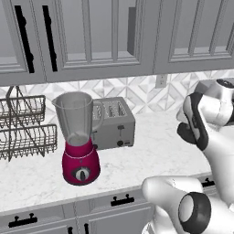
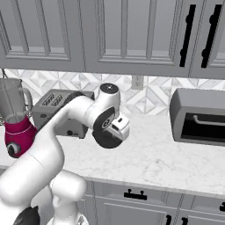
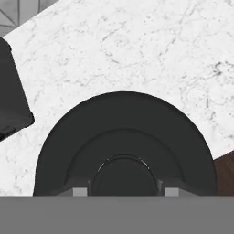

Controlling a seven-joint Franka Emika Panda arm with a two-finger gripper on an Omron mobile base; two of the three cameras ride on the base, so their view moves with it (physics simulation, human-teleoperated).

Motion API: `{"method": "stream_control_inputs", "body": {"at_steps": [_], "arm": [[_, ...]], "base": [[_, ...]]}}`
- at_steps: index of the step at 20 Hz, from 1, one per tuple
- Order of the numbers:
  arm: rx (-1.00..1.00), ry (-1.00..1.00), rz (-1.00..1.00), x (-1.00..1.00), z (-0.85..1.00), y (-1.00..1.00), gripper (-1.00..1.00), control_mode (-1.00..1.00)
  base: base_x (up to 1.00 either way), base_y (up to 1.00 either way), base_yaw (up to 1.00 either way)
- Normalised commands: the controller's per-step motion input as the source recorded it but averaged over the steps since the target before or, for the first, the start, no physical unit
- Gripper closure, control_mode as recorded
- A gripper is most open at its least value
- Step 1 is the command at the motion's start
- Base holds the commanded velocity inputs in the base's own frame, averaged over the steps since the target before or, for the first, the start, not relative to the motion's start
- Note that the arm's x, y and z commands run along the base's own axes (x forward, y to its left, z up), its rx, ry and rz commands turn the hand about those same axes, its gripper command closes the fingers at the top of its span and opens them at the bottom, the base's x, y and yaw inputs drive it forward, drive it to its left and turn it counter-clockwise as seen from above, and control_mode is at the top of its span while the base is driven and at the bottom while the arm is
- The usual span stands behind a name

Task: Close the lid blender by securely placing the lid on top.

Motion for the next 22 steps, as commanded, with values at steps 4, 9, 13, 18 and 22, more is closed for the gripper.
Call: {"method": "stream_control_inputs", "body": {"at_steps": [4,9,13,18,22], "arm": [[-0.03,-0.23,-0.03,-0.51,1.0,0.55,1.0,-1.0],[-0.03,-0.25,-0.01,-0.6,0.96,0.68,1.0,-1.0],[-0.04,-0.21,0.0,-0.54,0.98,0.77,1.0,-1.0],[-0.01,-0.09,0.0,-0.46,1.0,0.78,1.0,-1.0],[0.0,-0.01,0.0,-0.31,0.89,0.78,1.0,-1.0]], "base": [[0.0,0.0,0.0],[0.0,0.0,0.0],[0.0,0.0,0.0],[0.0,0.0,0.0],[0.0,0.0,0.0]]}}
